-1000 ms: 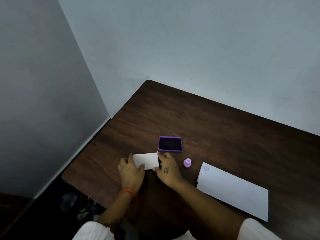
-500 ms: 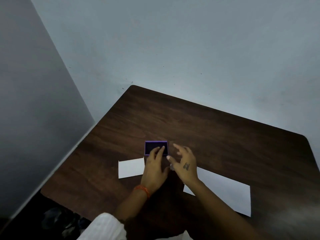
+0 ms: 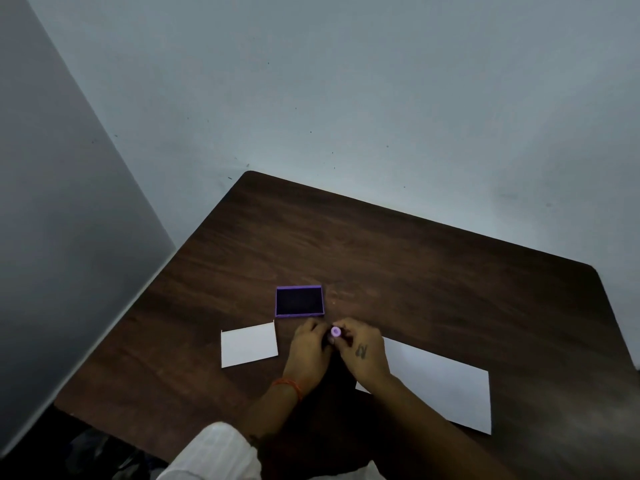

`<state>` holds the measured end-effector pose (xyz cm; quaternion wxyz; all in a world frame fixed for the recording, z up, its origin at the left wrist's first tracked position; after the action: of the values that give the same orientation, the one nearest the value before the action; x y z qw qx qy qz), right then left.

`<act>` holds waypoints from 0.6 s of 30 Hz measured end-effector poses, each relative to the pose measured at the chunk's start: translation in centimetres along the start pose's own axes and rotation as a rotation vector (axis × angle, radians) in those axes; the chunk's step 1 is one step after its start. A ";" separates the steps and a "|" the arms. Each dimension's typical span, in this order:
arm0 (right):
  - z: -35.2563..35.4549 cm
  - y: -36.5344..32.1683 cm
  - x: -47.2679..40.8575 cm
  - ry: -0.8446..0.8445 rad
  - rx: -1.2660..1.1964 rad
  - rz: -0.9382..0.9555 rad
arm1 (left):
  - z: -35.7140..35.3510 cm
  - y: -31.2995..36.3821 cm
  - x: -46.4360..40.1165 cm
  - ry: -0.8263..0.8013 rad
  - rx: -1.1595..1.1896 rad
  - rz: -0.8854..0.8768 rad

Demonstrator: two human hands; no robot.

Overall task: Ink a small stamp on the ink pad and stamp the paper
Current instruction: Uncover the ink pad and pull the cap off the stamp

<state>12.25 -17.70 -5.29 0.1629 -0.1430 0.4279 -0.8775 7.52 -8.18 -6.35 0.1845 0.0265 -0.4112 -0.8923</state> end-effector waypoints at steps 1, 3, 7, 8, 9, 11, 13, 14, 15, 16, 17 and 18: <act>0.1 -0.1 -0.1 -0.006 -0.022 0.010 | 0.1 0.1 0.0 0.007 0.013 -0.006; 0.6 -0.4 -0.4 -0.002 -0.083 0.006 | 0.6 0.2 0.1 0.035 0.077 -0.006; 1.4 0.6 -0.6 -0.035 -0.378 -0.217 | 1.7 0.1 0.1 0.066 0.306 0.056; 1.2 0.8 -0.4 -0.072 -0.509 -0.305 | 2.0 0.0 0.2 0.071 0.355 0.071; 1.1 0.9 -0.1 -0.102 -0.626 -0.377 | 2.2 0.0 0.1 0.077 0.401 0.084; 1.0 1.0 0.2 -0.131 -0.758 -0.451 | 2.7 0.2 0.1 0.095 0.463 0.094; 1.0 0.8 0.4 -0.148 -0.797 -0.467 | 3.1 0.7 0.2 0.112 0.489 0.078; 1.0 0.8 0.4 -0.152 -0.799 -0.466 | 3.2 0.9 0.2 0.118 0.495 0.070; 1.0 0.8 0.4 -0.153 -0.801 -0.467 | 3.3 1.1 0.2 0.119 0.503 0.065; 1.0 0.8 0.4 -0.154 -0.808 -0.468 | 3.5 1.2 0.1 0.115 0.512 0.061; 1.1 0.8 0.3 -0.160 -0.821 -0.469 | 3.5 1.2 0.1 0.105 0.521 0.059; 1.1 0.7 0.3 -0.173 -0.835 -0.468 | 3.5 1.2 0.0 0.091 0.526 0.062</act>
<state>12.58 -19.05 -5.17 -0.0751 -0.3609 0.6846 -0.6288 7.15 -6.37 -3.08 0.2167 0.1010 -0.6207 -0.7467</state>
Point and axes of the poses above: each hand's wrist, its own x-axis away from the middle knuckle, its own z-axis out of the back of the hand, y = z × x, the point moved 8 cm from there along -x, towards the middle knuckle, and after that the axes turned 3 degrees about y, right-handed, at the moved point
